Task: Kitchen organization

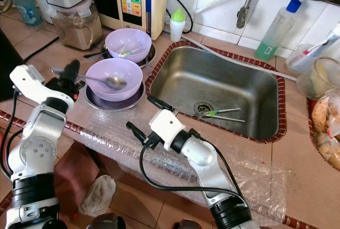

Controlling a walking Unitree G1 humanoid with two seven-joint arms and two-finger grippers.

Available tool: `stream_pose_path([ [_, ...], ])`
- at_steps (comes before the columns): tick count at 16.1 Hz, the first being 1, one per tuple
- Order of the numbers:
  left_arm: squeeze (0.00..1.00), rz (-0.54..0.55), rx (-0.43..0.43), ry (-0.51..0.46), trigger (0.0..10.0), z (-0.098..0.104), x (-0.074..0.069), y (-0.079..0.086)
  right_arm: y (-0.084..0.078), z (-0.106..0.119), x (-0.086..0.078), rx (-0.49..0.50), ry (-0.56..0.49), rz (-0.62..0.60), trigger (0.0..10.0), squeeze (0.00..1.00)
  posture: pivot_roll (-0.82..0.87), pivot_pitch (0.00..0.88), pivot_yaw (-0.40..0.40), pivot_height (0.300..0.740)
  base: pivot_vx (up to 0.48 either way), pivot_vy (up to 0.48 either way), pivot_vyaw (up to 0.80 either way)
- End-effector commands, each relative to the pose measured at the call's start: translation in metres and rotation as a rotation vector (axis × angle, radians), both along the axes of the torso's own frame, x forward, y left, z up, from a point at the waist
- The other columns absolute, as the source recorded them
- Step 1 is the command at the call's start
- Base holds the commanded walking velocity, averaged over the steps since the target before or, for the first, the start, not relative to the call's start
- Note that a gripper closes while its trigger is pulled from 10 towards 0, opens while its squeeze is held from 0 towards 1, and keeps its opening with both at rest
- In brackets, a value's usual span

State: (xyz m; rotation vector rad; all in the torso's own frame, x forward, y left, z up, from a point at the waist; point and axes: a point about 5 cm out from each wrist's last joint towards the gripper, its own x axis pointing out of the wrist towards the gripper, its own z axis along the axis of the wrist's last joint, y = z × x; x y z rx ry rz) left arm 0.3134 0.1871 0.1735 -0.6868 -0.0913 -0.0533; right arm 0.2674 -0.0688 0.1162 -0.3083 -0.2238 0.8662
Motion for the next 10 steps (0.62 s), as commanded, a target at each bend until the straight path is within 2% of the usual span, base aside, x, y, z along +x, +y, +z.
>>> stream_pose_path([
  [1,0.0,-0.013,0.013,-0.007,0.0,0.005,0.0,-0.001,0.002,0.0,0.0,-0.01,-0.004,0.013,10.0,0.0,0.06,0.028,-0.036,0.74,0.0,0.0,0.0],
  [4,0.0,-0.024,-0.031,-0.082,0.0,0.017,-0.003,0.0,0.001,0.001,0.002,-0.005,-0.013,-0.006,10.0,0.0,0.06,0.029,-0.033,0.74,0.0,0.0,0.0],
  [6,0.0,-0.024,-0.031,-0.082,0.0,0.017,-0.003,0.0,0.001,0.001,0.002,-0.005,-0.013,-0.006,10.0,0.0,0.06,0.029,-0.033,0.74,0.0,0.0,0.0],
  [8,0.0,-0.168,0.037,-0.228,0.0,0.047,-0.012,0.002,-0.004,0.008,0.009,0.064,-0.014,-0.075,10.0,0.0,0.07,0.029,-0.033,0.74,0.0,0.0,0.0],
  [10,0.0,-0.196,0.055,-0.25,0.0,0.052,-0.013,0.001,-0.005,0.01,0.011,0.088,-0.011,-0.091,10.0,0.0,0.07,0.029,-0.033,0.74,0.0,0.0,0.0],
])
